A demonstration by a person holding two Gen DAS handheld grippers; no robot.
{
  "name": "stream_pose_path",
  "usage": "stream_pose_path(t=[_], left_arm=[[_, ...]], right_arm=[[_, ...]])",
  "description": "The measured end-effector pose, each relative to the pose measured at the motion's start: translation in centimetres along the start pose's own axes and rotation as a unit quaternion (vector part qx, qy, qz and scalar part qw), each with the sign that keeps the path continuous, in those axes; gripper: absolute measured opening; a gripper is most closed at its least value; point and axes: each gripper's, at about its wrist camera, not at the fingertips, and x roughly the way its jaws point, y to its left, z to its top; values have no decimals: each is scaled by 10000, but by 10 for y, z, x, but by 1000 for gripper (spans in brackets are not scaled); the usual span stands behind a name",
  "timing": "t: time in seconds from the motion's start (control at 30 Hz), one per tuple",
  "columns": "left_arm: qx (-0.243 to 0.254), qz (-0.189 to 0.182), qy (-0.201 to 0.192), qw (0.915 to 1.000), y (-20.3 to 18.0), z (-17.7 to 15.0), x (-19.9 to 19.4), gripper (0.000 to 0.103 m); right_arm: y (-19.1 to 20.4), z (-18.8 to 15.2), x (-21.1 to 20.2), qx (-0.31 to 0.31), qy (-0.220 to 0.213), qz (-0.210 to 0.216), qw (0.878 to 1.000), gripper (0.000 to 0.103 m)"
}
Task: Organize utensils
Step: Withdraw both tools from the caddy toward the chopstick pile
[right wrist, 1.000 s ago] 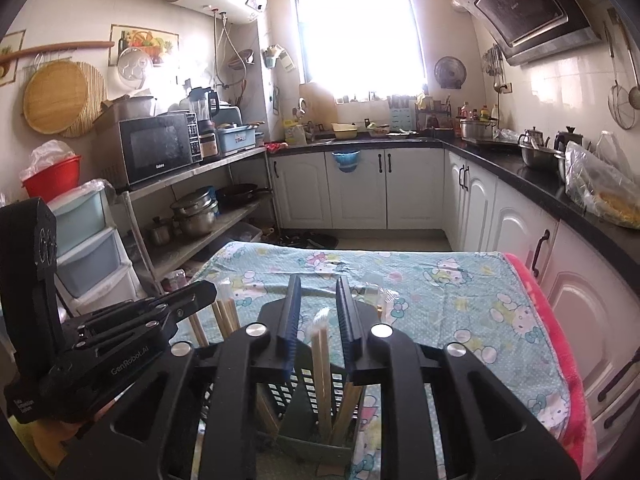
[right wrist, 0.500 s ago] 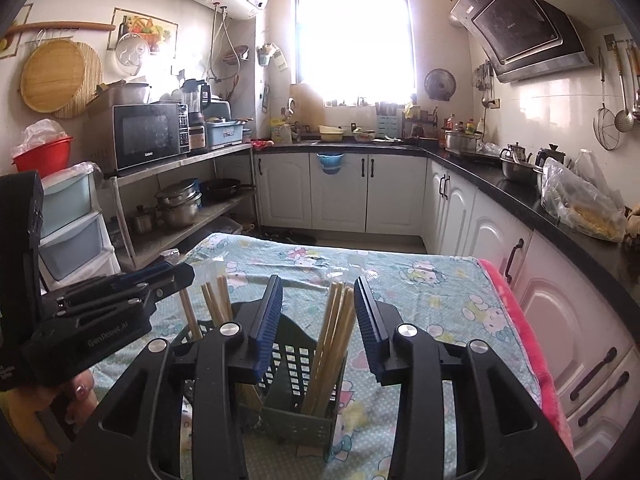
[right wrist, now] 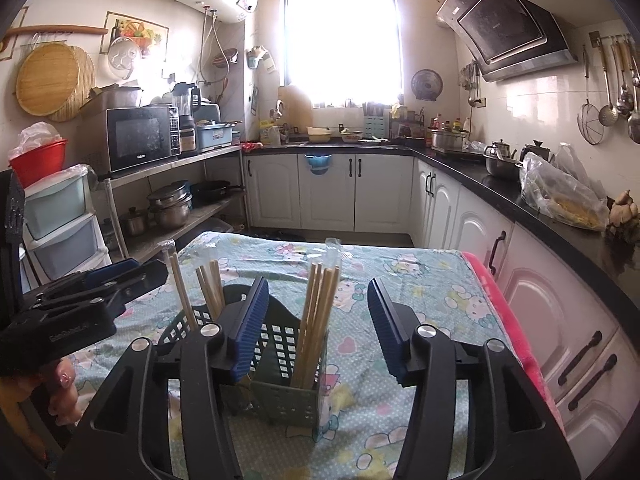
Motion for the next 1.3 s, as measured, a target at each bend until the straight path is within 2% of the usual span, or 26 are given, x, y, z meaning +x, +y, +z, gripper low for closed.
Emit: stream_pose_path(t=[0.13,0.4,0.7,1.3], left_arm=[[46,24,-1,10000,-3,-6,-8,65],[102,111,9,9999,-5,-17,-23,92],[144,289,15,9995,0,-33,-42,92],[287,678,298,9968,10,-66,-59,92]], right_arm=[[-2,-4,-8,18,-20,15,10000,55],[-2,-14,-23,26,-49,47,10000,64],[-2,-33,-38,36,28,51,10000,68],[0,-73,-55,161,379,64,9991,71]])
